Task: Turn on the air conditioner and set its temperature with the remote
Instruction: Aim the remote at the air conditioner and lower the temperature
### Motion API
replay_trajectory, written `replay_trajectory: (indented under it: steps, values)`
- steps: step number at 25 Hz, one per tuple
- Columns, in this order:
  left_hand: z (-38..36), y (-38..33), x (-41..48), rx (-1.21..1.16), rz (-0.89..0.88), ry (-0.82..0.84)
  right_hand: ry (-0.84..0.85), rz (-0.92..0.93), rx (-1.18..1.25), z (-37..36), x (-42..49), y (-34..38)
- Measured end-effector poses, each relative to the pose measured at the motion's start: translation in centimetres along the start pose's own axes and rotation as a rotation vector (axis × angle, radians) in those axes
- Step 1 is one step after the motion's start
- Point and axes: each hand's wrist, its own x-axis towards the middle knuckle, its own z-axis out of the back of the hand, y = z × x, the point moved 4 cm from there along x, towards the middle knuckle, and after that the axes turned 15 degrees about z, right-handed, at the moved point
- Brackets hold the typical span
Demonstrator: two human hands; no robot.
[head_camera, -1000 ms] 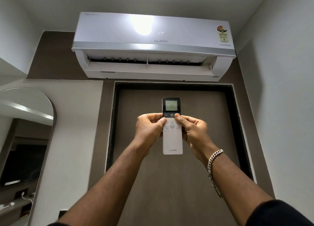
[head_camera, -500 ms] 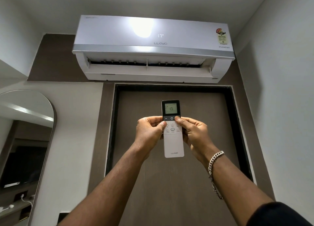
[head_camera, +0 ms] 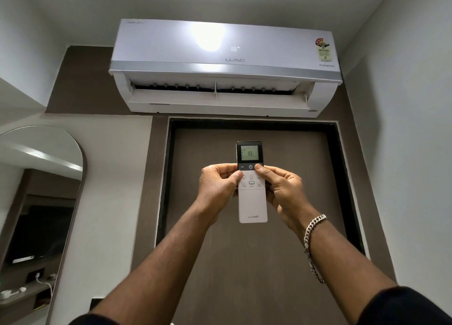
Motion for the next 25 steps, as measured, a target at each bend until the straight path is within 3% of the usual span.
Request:
replay_trajectory:
  steps: [25]
  values:
    - [-0.43, -0.37, -0.13, 0.002, -0.024, 0.022, -0.039, -0.001, 0.012, 0.10, 0.18, 0.19]
